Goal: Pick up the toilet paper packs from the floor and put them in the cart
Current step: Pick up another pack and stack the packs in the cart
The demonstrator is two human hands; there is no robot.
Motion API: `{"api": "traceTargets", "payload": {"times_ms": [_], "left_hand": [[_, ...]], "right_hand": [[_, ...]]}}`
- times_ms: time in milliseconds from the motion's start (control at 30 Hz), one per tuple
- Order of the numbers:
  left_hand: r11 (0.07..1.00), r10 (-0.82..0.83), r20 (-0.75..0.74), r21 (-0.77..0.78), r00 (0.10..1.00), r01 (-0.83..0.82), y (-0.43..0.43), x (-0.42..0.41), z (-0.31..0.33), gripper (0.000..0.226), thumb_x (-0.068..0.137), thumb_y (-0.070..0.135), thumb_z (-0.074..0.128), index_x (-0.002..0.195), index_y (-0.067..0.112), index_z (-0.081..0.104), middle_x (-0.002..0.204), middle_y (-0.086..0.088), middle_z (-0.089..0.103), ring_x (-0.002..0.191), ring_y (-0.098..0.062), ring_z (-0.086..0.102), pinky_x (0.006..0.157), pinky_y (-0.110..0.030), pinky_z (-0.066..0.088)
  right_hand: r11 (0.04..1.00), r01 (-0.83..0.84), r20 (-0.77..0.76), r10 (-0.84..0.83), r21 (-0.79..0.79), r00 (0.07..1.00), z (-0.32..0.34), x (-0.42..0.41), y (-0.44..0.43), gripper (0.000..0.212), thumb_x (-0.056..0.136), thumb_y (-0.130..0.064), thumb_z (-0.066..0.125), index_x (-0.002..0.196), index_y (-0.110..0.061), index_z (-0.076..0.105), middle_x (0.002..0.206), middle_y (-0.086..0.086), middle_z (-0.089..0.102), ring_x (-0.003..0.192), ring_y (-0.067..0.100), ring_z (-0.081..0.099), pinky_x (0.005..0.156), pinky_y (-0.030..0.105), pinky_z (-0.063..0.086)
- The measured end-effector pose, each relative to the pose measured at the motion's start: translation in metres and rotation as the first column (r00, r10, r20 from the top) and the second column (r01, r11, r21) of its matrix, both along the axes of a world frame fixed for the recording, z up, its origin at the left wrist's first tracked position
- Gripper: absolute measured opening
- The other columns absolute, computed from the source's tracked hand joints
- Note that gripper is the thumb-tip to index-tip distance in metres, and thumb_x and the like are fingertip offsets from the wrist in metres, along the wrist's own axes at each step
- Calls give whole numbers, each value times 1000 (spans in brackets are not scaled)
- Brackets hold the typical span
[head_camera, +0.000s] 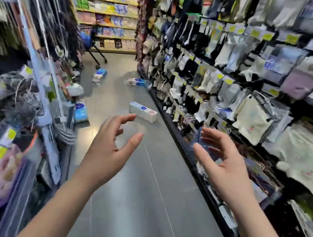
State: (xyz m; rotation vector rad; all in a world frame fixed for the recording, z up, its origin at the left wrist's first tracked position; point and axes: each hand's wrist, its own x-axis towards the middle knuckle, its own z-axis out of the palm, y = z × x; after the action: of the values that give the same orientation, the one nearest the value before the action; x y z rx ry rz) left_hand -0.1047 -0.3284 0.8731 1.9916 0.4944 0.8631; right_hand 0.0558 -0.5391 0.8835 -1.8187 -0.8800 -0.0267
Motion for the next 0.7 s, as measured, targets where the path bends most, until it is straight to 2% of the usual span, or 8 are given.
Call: {"api": "traceTargets", "payload": {"times_ms": [100, 200, 367, 500, 633, 700], "left_hand": [[998, 49, 18, -27, 999, -48, 37, -12, -2, 53, 81, 68, 54, 128, 43, 51, 134, 23, 52, 123, 2, 51, 98, -20, 43], [993, 102, 27, -61, 994, -101, 69, -17, -3, 51, 80, 67, 54, 126, 45, 52, 133, 25, 52, 122, 4, 52, 98, -18, 43], [983, 171, 46, -70, 984, -167, 114, -5, -9, 45, 84, 60, 58, 125, 44, 54, 131, 16, 58, 122, -4, 57, 101, -30, 48], [977, 207, 12, -53, 978, -206, 155, 28, -8, 42, 87, 55, 60, 126, 42, 54, 131, 19, 58, 121, -4, 59, 101, -30, 48], [977, 205, -4, -56, 979, -204, 196, 80, -1, 46, 86, 60, 58, 127, 42, 53, 132, 18, 56, 122, -10, 60, 104, -38, 48], [973, 225, -11, -43, 974, -225, 215, 109, 5, 45, 86, 59, 58, 127, 41, 53, 132, 20, 56, 123, -5, 57, 105, -35, 47]], "right_hand": [[998, -60, -32, 61, 18, 998, -1, -6, 46, 42, 86, -43, 70, 125, -30, 62, 121, -13, 68, 117, 6, 63, 105, 35, 50], [991, -135, -47, 136, 14, 990, 0, -1, 90, 39, 88, -37, 72, 125, -32, 62, 121, -13, 68, 116, 6, 64, 105, 35, 50], [972, -235, -65, 236, 30, 970, -7, 26, 161, 38, 89, -34, 72, 125, -30, 61, 123, -14, 67, 116, 5, 64, 104, 37, 50], [959, -276, -86, 282, 70, 956, -17, 64, 211, 40, 88, -37, 72, 126, -30, 61, 122, -14, 68, 115, 5, 64, 103, 38, 51], [951, -292, -122, 303, 103, 945, -19, 121, 251, 39, 90, -34, 71, 127, -31, 61, 122, -14, 68, 115, 4, 63, 103, 41, 51], [951, -281, -130, 298, 132, 946, -16, 154, 270, 38, 90, -33, 72, 127, -32, 61, 121, -14, 68, 115, 5, 64, 103, 43, 51]]}}
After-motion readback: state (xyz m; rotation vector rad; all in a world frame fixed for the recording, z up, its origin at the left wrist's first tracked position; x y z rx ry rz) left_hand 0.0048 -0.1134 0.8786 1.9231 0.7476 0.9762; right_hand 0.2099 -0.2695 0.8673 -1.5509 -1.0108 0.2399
